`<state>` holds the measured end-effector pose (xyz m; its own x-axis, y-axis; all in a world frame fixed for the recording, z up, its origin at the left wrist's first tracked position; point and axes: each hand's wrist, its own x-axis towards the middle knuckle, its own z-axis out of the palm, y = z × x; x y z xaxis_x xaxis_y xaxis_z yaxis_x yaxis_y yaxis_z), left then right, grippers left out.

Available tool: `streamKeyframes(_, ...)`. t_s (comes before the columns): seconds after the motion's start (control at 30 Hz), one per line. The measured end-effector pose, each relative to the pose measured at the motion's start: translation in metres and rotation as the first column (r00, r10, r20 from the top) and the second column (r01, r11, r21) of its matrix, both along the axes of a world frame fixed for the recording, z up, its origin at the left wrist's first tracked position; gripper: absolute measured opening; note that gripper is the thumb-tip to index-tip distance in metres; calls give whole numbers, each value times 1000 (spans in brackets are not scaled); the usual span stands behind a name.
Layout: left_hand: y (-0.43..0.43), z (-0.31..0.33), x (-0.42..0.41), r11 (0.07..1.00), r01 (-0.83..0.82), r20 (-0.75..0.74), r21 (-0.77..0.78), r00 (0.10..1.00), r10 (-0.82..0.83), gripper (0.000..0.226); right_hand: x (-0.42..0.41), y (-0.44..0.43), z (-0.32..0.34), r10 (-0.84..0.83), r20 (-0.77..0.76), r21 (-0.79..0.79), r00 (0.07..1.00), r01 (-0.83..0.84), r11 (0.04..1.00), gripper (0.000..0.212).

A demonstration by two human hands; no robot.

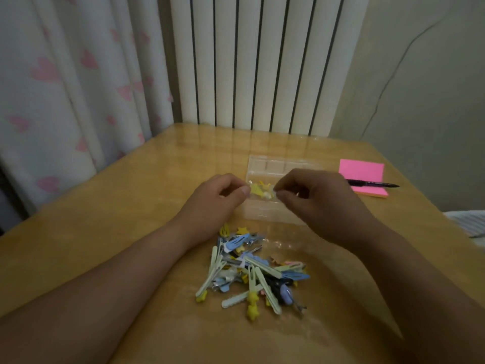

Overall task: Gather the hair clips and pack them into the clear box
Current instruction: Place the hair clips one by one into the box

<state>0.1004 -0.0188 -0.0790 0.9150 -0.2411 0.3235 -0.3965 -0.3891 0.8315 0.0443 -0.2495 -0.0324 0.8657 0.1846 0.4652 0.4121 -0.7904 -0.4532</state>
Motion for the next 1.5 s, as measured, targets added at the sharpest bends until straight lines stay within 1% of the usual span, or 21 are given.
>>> streamKeyframes(0.13,3,3,1,992,-49,-43,-118,998,44,20,-5,24,-6,68,-78,-162,995,-80,984,20)
streamKeyframes(0.23,4,4,4,978,-85,-113,-191,992,64,23,-6,44,-12,94,-90,-310,992,-118,943,25)
streamKeyframes(0.33,2,5,7,977,-88,-142,-196,988,60,24,-2,59,-13,73,-55,-460,996,-90,884,28)
streamKeyframes(0.43,0,4,8,977,-75,-143,-200,989,46,22,2,66,-9,14,-101,-517,995,-65,854,25)
streamKeyframes(0.53,1,3,10,977,-61,-132,-205,991,34,20,7,68,-7,-64,-184,-520,981,-41,853,20)
streamKeyframes(0.63,1,3,10,979,-39,-112,-200,994,17,18,10,71,-5,-101,-245,-503,964,-37,863,19)
streamKeyframes(0.83,2,3,8,979,-38,-94,-201,995,19,14,5,77,-3,-150,-301,-555,942,-45,831,24)
streamKeyframes(0.9,2,2,8,979,-35,-92,-200,996,17,13,2,77,-2,-148,-301,-566,942,-52,823,23)
streamKeyframes(1.1,2,0,10,982,-18,-85,-186,996,2,10,-1,78,-1,-140,-314,-540,939,-55,840,23)
streamKeyframes(1.33,2,2,8,989,-21,-76,-149,997,9,12,0,75,5,-118,-428,-462,896,-105,880,29)
streamKeyframes(1.43,2,2,8,988,-25,-73,-151,997,14,11,2,73,5,-117,-438,-439,891,-98,893,32)
streamKeyframes(1.5,2,2,8,988,-24,-73,-150,997,13,11,2,71,2,-84,-458,-407,885,-125,905,35)
